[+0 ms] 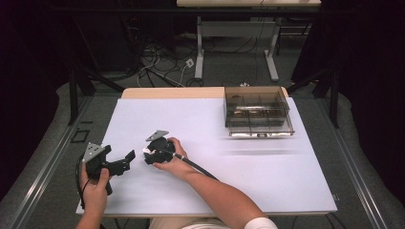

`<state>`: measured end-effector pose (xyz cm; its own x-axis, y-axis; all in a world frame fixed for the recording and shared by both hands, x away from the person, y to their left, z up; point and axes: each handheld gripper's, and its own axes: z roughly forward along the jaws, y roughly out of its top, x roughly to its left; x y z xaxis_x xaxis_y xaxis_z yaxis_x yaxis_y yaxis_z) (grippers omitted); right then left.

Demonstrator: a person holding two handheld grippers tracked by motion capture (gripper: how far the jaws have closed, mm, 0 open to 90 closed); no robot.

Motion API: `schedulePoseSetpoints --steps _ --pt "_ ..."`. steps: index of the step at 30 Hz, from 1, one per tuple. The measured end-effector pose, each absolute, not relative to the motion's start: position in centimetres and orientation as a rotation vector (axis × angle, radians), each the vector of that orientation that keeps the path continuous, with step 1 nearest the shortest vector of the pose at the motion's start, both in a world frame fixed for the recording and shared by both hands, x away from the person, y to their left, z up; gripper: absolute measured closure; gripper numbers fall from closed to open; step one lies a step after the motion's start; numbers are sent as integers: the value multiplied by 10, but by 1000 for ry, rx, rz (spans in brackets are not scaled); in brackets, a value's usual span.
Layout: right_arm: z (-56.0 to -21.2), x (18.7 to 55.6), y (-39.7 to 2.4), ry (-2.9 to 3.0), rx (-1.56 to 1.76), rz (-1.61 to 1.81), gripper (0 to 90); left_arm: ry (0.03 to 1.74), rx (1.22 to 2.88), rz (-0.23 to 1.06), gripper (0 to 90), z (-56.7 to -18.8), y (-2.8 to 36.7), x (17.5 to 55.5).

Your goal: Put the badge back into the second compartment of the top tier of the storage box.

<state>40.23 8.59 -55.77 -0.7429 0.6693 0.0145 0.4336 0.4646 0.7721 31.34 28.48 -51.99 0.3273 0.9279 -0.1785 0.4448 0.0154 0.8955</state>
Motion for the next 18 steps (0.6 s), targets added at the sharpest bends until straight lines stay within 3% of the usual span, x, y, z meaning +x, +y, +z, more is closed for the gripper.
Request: schedulePoseSetpoints --steps 18 --pt "-538 402 42 2320 1115 1176 327 1272 1616 608 7 -521 284 314"
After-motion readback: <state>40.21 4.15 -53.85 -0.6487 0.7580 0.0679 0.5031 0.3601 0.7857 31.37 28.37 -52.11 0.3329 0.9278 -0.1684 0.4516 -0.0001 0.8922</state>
